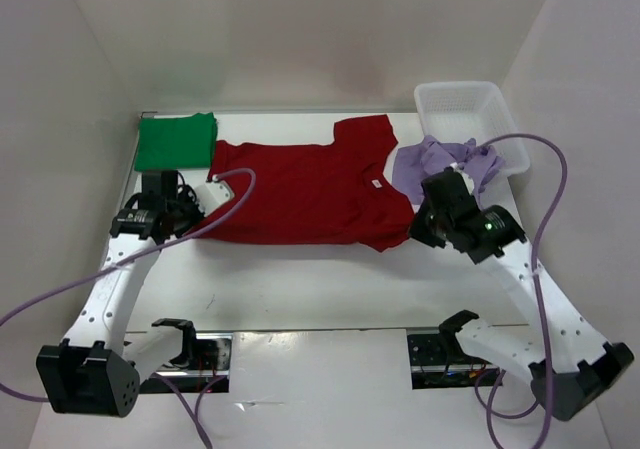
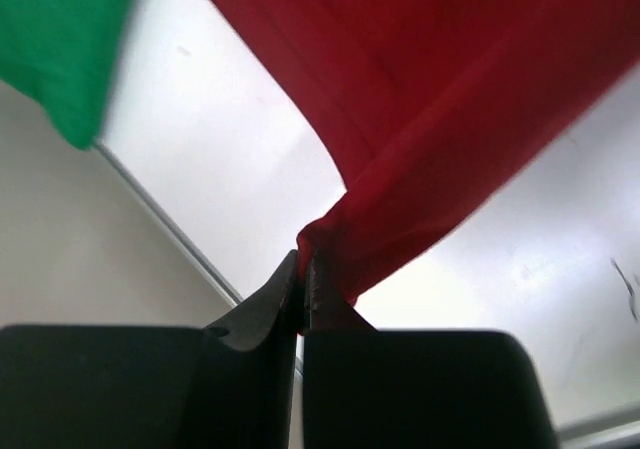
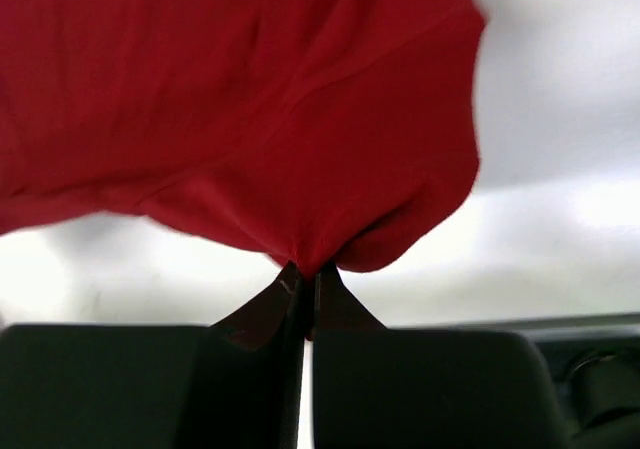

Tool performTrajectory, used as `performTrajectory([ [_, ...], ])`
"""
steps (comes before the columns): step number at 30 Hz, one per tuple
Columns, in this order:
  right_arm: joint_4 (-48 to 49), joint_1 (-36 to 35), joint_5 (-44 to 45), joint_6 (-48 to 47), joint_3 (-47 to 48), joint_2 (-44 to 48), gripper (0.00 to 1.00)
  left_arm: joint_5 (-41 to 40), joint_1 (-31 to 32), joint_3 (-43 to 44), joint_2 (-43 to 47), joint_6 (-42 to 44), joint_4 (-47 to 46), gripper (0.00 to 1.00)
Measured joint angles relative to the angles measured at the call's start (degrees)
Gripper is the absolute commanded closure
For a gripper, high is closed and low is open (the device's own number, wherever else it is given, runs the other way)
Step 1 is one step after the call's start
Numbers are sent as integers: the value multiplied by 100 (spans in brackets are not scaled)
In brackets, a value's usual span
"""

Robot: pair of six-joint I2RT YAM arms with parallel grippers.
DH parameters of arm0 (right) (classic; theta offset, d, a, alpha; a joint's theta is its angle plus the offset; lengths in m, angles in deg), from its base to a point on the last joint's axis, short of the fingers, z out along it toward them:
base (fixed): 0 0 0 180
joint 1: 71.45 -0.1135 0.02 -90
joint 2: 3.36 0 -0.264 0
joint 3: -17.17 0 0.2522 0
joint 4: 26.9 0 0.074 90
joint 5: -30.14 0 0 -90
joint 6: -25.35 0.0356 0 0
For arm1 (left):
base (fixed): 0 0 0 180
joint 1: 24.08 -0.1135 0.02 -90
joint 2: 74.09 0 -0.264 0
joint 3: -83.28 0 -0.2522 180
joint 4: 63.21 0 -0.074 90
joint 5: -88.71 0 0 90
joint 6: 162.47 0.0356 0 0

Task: Fold and stack the t-shirts
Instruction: Flatten out the tshirt, then grap the side of the flattened tshirt closest away from the robot with both arms

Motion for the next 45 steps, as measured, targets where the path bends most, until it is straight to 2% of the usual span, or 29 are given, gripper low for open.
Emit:
performTrajectory([
  [4,-107,-317,-503,442,-599,551,100,-129,0,-498,378,127,461,100],
  [8,-326,-420,-979,688,-1067,710,100,-227,0,-660,868,122,1012,100],
  [12,-448,-459,-1381,710,-1102,695,100,-254,0,-660,1349,107,1425,100],
  [18,-741,-1067,-1567,710,-997,188,100,-361,0,-658,1526,127,1773,100],
  [26,-887,-1150,-1250,509,-190,-654,100,-647,0,-903,1475,376,1676,100],
  [33,-728,-1484,-1537,619,-872,-636,100,-1021,0,-1808,1482,664,1440,100],
  [39,-645,-2601,-1716,1156,-1156,-859,100,-1228,0,-1853,1585,894,1362,100],
  [45,-428,-2682,-1729,1394,-1204,-964,100,-1268,0,-1853,1646,1029,1342,100],
])
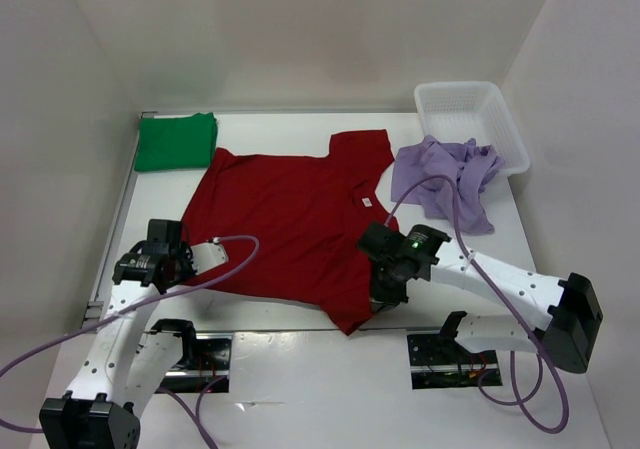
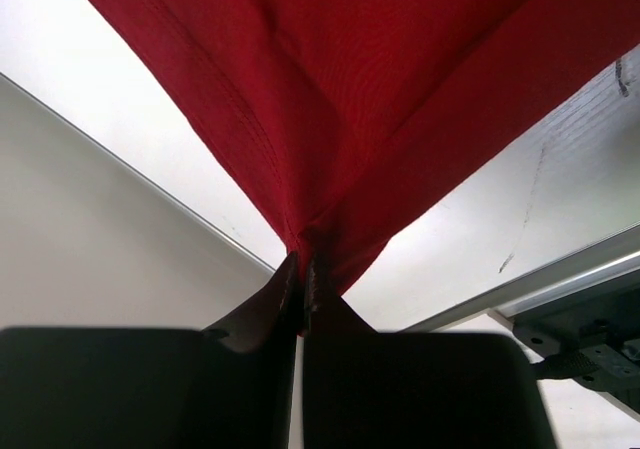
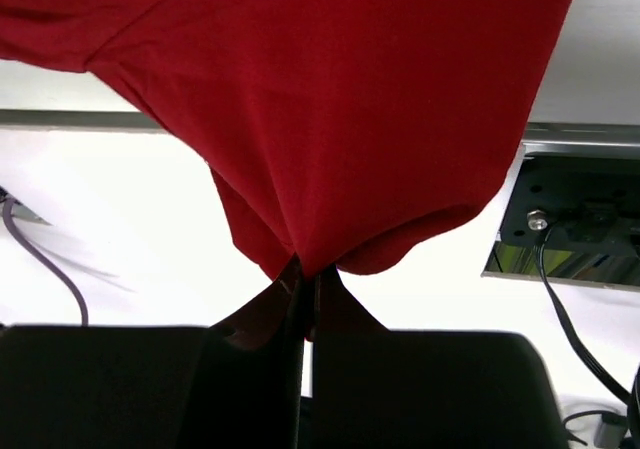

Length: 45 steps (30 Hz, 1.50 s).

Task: Fold and stack the t-shirts
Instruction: Grap the side of the flattened tshirt closest away from the robot with both arms, then fold the flattened tshirt in 1/3 of the way

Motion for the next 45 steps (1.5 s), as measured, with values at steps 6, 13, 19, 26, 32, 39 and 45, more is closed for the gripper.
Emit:
performTrajectory([
  [6,52,-28,-15,72,-219,-31,100,0,0,-7,76,120,-2,100],
  [13,-116,31,382,72,-11,-42,100,31,0,0,61,13,-122,100],
  [19,55,1071,1158,-686,1191,-824,100,249,-35,391,-844,-551,-675,100],
  [26,962,2186,1864,-2006,2468,-2570,100,570,-260,1322,-2778,-1390,-1423,100],
  [32,1377,2514,2109,-2691,2868,-3421,100,811,-612,1886,-3788,-2017,-1851,100],
  [39,1506,2680,2107,-3126,2981,-3683,100,866,-704,2197,-4345,-2509,-2100,100],
  [45,1587,2715,1965,-3311,3176,-4070,32,802,-710,2402,-4935,-2728,-2197,81],
])
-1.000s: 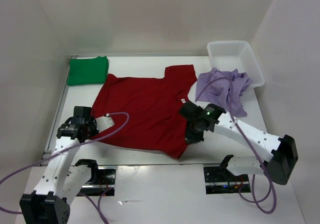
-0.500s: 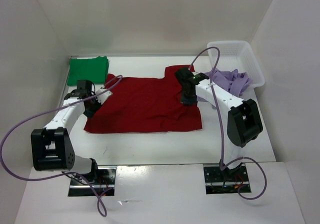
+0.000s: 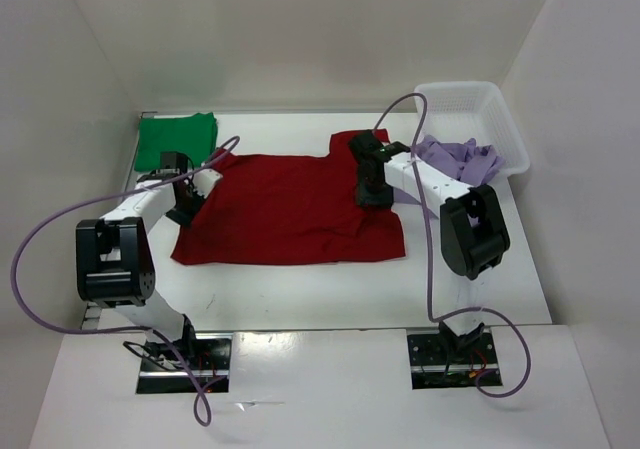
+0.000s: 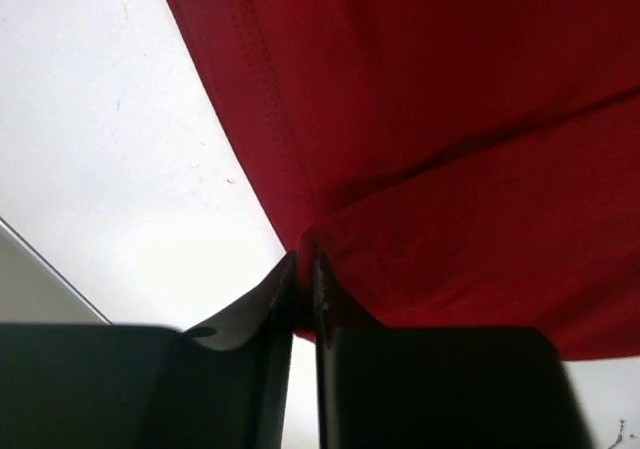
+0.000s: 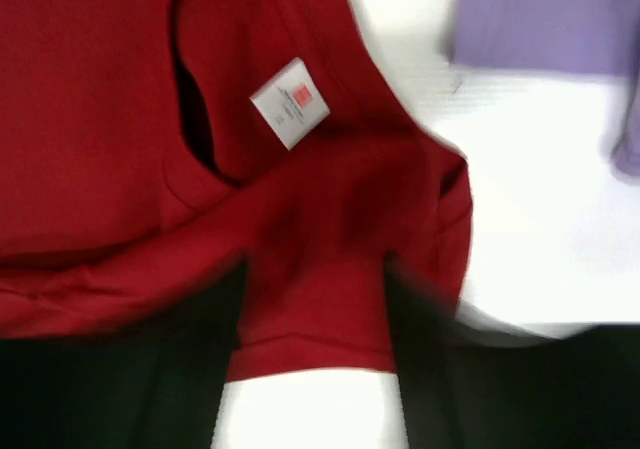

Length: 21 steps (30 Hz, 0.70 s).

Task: Fold and stack the t-shirts
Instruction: Fold the flattened tshirt in 1/3 of the way

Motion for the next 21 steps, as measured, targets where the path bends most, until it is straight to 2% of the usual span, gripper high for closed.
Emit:
performTrajectory([
  [2,52,13,-72,-76,83,-114,20,-92,-7,24,-131,-59,-26,68],
  [6,181,153,-186,37,74,-37,2,-295,-153,166,-227,-216,-2,54],
  [10,332,396,-9,442,-750,831,1,-299,-726,581,-227,-337,-42,43],
  [14,297,468,4,1069,-1825,2188,1,-221,-1117,706,-168,-291,17,39],
  [18,380,463,-133,1740,-2839,3174,1,-2,-1058,116,114,0,302,39],
  [21,415,476,-330,2081,-3379,3283,1,39,-1012,-393,142,146,518,35],
])
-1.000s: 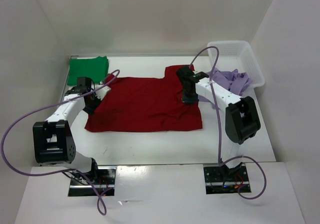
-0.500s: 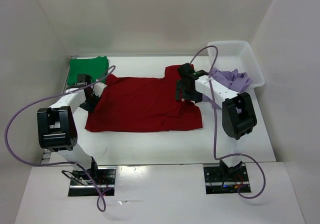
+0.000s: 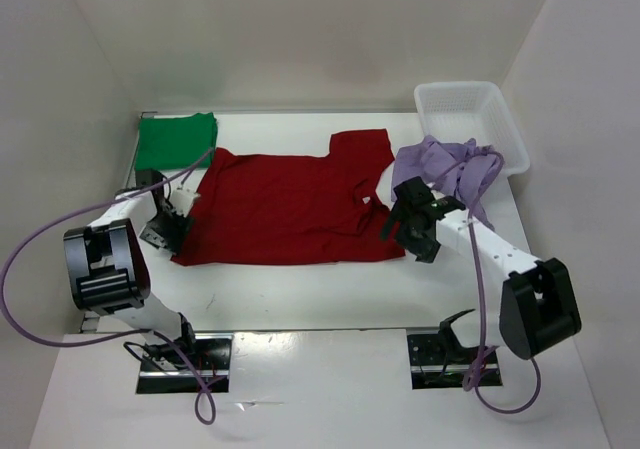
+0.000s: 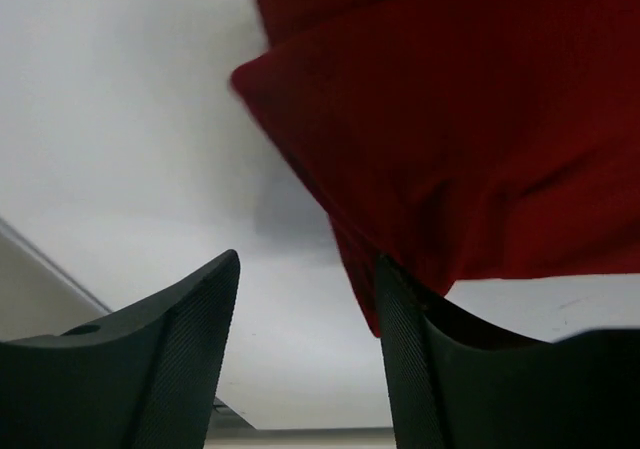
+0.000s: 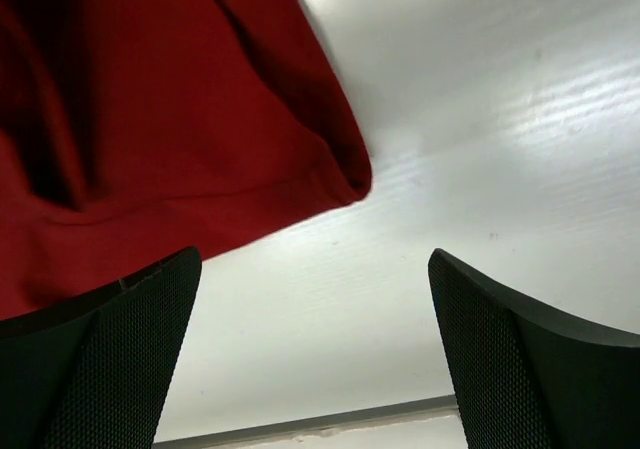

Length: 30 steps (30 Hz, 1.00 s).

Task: Fold and stack the t-shirts
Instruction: Fold the flattened tshirt in 1/3 of the way

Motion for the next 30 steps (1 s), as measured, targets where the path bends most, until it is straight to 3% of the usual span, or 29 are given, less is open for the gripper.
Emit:
performTrajectory([
  [4,238,129,-278,238,-195,-461,4,70,-2,-114,-280,22,114,32],
  [7,546,299,-400,315,-267,-741,15,114,-2,35,-446,13,221,38],
  [8,702,328,-435,345,-330,-798,34,151,-4,81,-503,-9,278,45],
  [9,796,354,-476,326,-407,-837,47,190,-9,116,-542,-31,330,54],
  [10,890,380,-551,356,-501,-863,60,269,-9,133,-577,-35,389,75],
  [11,966,396,-605,369,-601,-883,86,319,-7,144,-588,-83,428,85],
  [12,1027,404,-675,378,-691,-901,100,400,7,153,-605,-79,483,94],
  [14,1095,428,-831,455,-789,-911,100,501,31,173,-623,-74,557,100],
  [19,981,459,-855,601,-796,-706,100,540,22,136,-533,0,566,100],
  [24,260,369,-739,1172,-787,977,100,22,28,-330,380,299,501,100],
  [26,-94,20,-616,1491,-754,1521,100,-166,28,-409,852,426,636,100],
  [30,-970,-1180,-393,2308,-439,1626,100,-444,24,-463,1207,632,944,100],
])
